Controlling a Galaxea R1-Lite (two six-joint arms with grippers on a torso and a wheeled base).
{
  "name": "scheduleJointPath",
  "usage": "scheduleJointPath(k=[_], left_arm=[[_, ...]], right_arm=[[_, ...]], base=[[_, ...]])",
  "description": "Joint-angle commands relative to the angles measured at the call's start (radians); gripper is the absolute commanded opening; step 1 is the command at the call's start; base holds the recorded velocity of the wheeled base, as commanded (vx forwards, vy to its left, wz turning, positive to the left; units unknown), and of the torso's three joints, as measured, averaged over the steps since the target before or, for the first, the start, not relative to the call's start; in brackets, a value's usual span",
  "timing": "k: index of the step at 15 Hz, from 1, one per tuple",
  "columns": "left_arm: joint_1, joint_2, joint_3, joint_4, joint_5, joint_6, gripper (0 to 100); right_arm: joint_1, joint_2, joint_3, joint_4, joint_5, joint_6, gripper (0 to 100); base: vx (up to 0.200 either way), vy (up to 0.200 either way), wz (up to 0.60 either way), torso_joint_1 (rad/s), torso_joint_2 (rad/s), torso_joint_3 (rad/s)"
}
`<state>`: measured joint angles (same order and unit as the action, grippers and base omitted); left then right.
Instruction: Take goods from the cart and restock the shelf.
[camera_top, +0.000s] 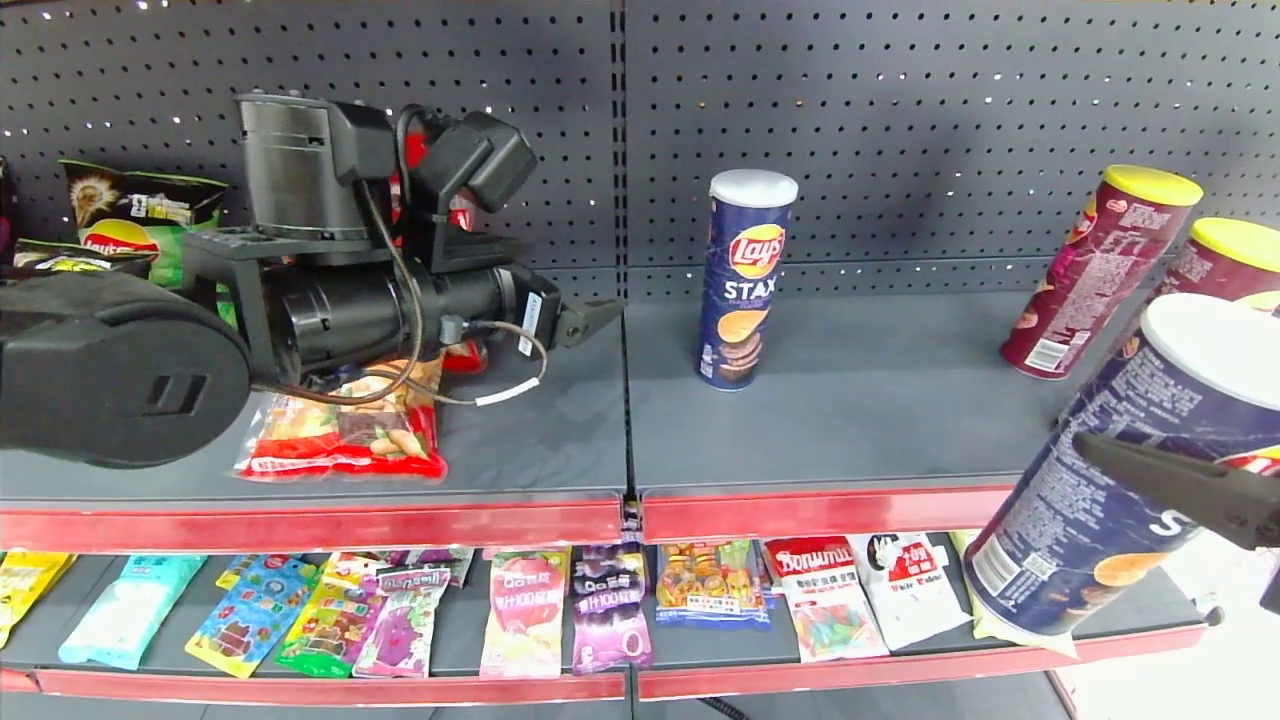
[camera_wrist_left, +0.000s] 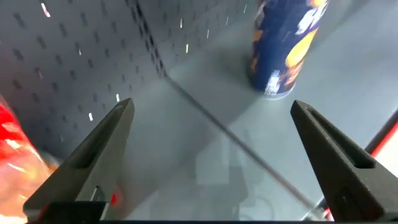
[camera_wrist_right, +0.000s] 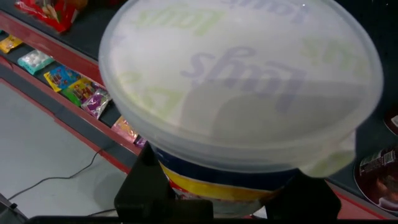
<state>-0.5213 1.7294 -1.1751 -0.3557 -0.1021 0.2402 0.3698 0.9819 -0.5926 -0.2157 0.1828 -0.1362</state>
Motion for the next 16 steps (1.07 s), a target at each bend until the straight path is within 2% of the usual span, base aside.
scheduleJointPath(k=[1, 5, 6, 11, 14, 16], left_arm=[[0.001, 0.019, -0.017, 0.001, -0.013, -0.001, 100], [-0.002, 0.099, -0.092, -0.025, -0.062, -0.001, 100], [-0.011, 0.136, -0.126, -0.022, -0.113, 0.001, 100], [-0.042, 0.211, -0.199, -0.026, -0.156, -0.001, 100], [-0.039, 0.156, -0.166, 0.026, -0.142, 0.011, 100], [-0.039, 0.11, -0.135, 0.058, -0.083, 0.054, 100]], right_arm=[[0.001, 0.015, -0.003, -0.001, 0.0, 0.0, 0], [0.001, 0.026, -0.01, -0.001, 0.0, 0.0, 0], [0.001, 0.024, -0.012, -0.001, 0.0, 0.0, 0], [0.0, 0.015, -0.013, -0.001, -0.003, 0.0, 0], [-0.002, 0.015, -0.016, -0.001, -0.003, 0.0, 0], [0.0, 0.017, -0.016, 0.001, -0.003, -0.002, 0]], base=[[0.0, 0.0, 0.0, 0.0, 0.0, 0.0], [0.0, 0.0, 0.0, 0.0, 0.0, 0.0], [0.0, 0.0, 0.0, 0.0, 0.0, 0.0], [0.0, 0.0, 0.0, 0.0, 0.0, 0.0], [0.0, 0.0, 0.0, 0.0, 0.0, 0.0], [0.0, 0.0, 0.0, 0.0, 0.0, 0.0]])
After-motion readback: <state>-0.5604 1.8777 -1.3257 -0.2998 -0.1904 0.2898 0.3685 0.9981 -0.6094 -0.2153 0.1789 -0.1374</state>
